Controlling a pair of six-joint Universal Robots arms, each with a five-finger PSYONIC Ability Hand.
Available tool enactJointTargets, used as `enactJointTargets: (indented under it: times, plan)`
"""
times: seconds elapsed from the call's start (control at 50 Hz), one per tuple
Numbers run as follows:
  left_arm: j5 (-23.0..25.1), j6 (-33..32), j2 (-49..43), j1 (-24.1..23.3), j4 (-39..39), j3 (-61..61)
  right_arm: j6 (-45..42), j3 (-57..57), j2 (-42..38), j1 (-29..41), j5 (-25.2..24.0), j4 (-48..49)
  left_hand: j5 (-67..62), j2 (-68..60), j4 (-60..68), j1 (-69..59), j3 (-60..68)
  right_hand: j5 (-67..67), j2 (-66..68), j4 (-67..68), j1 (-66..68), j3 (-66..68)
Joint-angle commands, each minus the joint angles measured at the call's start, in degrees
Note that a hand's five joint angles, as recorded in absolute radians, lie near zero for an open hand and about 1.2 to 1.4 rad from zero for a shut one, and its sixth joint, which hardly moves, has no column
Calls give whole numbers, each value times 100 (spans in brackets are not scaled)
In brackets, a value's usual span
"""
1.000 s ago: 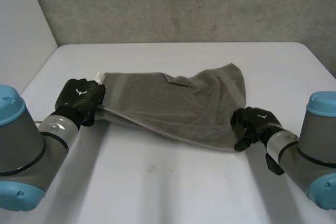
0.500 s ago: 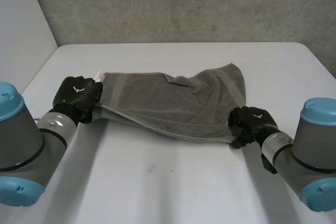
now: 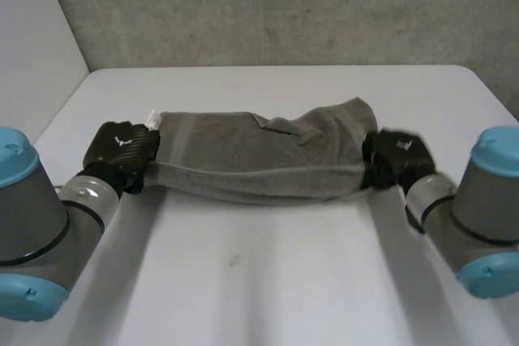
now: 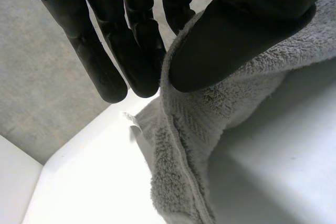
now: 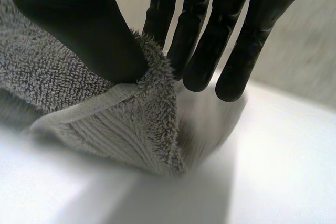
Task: Fold the towel.
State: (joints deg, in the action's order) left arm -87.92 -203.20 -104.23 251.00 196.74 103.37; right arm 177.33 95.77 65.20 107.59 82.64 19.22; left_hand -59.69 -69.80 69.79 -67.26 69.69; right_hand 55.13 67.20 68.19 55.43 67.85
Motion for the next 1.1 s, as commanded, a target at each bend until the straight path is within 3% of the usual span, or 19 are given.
enactJointTargets:
  times: [0.02, 0.12, 0.2, 0.26, 0.3, 0.42, 0.54, 0.64, 0.68, 0.7, 0.74, 0.76, 0.78, 0.8, 0.84, 0.86, 0.9, 0.98, 1.1]
  plan:
    - [-6, 0, 349, -104, -443, -19, -346, -259, 1448, -1, -168, -460, -1031, -1020, 1021, -1274, 1031, 1487, 1280, 1181, 2457, 1215]
    - [3, -9, 754, -87, -567, -89, -1110, -943, 1795, -1, -502, -1890, -1031, -1020, 1021, -1274, 1031, 1487, 1280, 1181, 2457, 1215]
    - [-6, -35, 782, -60, -602, -98, -2242, -1568, 1313, -1, -582, -3534, -1031, -1020, 1021, -1274, 1031, 1487, 1280, 1181, 2457, 1215]
    - [-6, -97, 720, -34, -813, -107, -2721, -1666, 1100, -1, -565, -4014, -1031, -1020, 1021, -1274, 1031, 1487, 1280, 1181, 2457, 1215]
    - [3, -105, 511, -34, -1180, -142, -3526, -1736, 820, -45, -512, -4766, -1031, -1020, 1021, -1274, 1031, 1487, 1280, 1181, 2457, 1215]
    - [-32, -123, -159, -43, -1701, -379, -4040, -1684, 388, -72, -275, -5042, -1031, -1020, 1021, -1274, 1031, 1487, 1280, 1181, 2457, 1215]
    - [-24, -132, -1002, -43, -1815, -863, -4136, -1957, -192, -1, -72, -4682, -1031, -1020, 1021, -1274, 1031, 1487, 1280, 1181, 2457, 1215]
    - [12, -176, -1451, -34, -1683, -1610, -4215, -2466, -526, 60, 24, -3812, -1031, -1020, 1021, -1274, 1031, 1487, 1280, 1181, 2457, 1215]
    - [38, -176, -1503, -17, -1238, -2266, -4224, -2930, -605, 139, 208, -2798, -1031, -1020, 1021, -1274, 1031, 1487, 1280, 1181, 2457, 1215]
    - [38, -176, -1503, -17, -1235, -2269, -4224, -2932, -605, 139, 209, -2792, -1031, -1020, 1021, -1274, 1031, 1487, 1280, 1181, 2457, 1215]
    - [20, -167, -1442, 45, -466, -2855, -4242, -3282, -562, 253, 489, -1254, -1031, -1020, 1021, -1274, 1031, 1487, 1280, 1181, 2457, 1215]
    - [20, -167, -1442, 45, -461, -2858, -4242, -3284, -561, 254, 490, -1245, -1031, -1020, 1021, -1274, 1031, 1487, 1280, 1181, 2457, 1215]
    - [29, -167, -1424, 36, 0, -3076, -4233, -3327, -474, 306, 577, -349, -1031, -1020, 1021, -1274, 1031, 1487, 1280, 1181, 2457, 1215]
    - [29, -167, -1424, 36, 4, -3078, -4233, -3328, -473, 306, 578, -340, -1031, -1020, 1021, -1274, 1031, 1487, 1280, 1181, 2457, 1215]
    - [38, -176, -1302, -8, 1106, -3279, -4216, -3118, -124, 376, 570, 1453, -1031, -1020, 1021, -1274, 1031, 1487, 1280, 1181, 2457, 1215]
    - [38, -176, -1301, -8, 1112, -3280, -4215, -3117, -122, 377, 569, 1462, -1031, -1020, 1021, -1274, 1031, 1487, 1280, 1181, 2457, 1215]
    - [-14, -167, -978, 18, 2232, -3245, -4215, -2785, 219, 385, 596, 2635, -1031, -1020, 1021, -1274, 1031, 1487, 1280, 1181, 2457, 1215]
    - [3, -176, -809, 63, 2905, -3078, -4224, -2642, 362, 394, 578, 2499, -1031, -1020, 1021, -1274, 1031, 1487, 1280, 1181, 2457, 1215]
    - [90, -202, -748, 80, 2152, -2491, -4180, -2493, 344, 386, 482, 299, -1031, -1020, 1021, -1274, 1031, 1487, 1280, 1181, 2457, 1215]
